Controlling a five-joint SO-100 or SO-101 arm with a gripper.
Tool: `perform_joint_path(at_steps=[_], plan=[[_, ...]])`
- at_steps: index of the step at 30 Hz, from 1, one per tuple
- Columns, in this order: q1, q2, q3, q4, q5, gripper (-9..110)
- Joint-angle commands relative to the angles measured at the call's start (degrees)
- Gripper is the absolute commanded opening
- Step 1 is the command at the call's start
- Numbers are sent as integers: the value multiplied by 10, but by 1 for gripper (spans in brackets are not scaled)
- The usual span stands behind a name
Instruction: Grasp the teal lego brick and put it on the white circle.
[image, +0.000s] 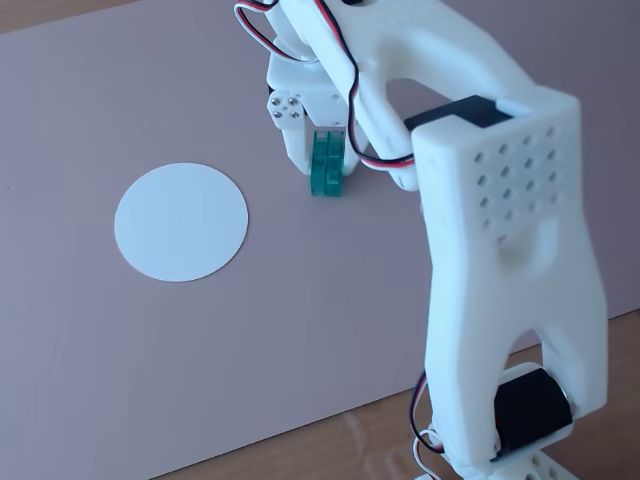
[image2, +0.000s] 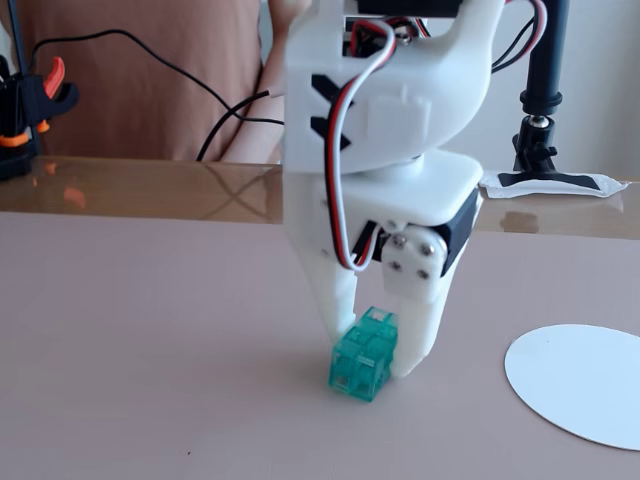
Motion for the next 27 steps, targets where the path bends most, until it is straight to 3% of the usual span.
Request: perform_joint_path(at_steps=[1,13,21,27], plan=[[11,54,-19,4,29,0],[-18,321,64,-68,378,0],[-88,436,132,-148,517,0],[-157,410,149,-157,540,0]])
